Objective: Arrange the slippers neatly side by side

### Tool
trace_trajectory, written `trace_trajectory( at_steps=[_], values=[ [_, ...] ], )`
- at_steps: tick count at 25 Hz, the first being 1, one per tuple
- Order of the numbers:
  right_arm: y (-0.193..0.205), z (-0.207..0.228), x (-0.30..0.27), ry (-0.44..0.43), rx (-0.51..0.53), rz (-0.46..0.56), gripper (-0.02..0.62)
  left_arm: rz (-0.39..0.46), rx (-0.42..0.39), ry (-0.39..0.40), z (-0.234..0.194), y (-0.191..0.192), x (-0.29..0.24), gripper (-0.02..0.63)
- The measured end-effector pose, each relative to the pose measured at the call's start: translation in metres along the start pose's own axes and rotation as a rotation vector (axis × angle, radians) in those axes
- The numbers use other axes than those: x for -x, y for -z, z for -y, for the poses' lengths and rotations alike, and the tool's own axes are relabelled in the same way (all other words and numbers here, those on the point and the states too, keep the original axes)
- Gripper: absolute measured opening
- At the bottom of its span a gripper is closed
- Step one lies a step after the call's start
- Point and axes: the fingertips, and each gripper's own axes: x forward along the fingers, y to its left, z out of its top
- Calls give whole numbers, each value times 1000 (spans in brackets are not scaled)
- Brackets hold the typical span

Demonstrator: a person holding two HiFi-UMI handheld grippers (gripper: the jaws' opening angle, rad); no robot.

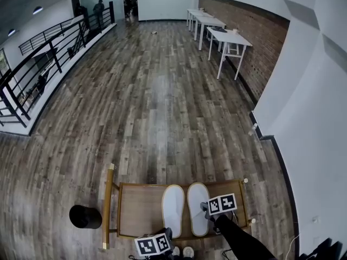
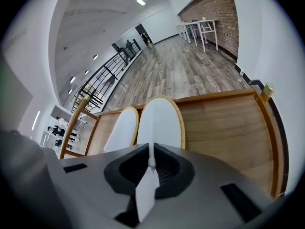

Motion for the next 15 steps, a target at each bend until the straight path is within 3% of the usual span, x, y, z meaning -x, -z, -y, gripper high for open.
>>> trace_trajectory(
  at_steps=[10, 15],
  values=[
    [4, -2, -11, -3, -53, -11, 17, 12, 16, -3, -7, -2, 4, 40],
    [6, -6, -15, -18, -32, -28, 17, 18, 28, -6, -8, -4, 6, 40]
  ],
)
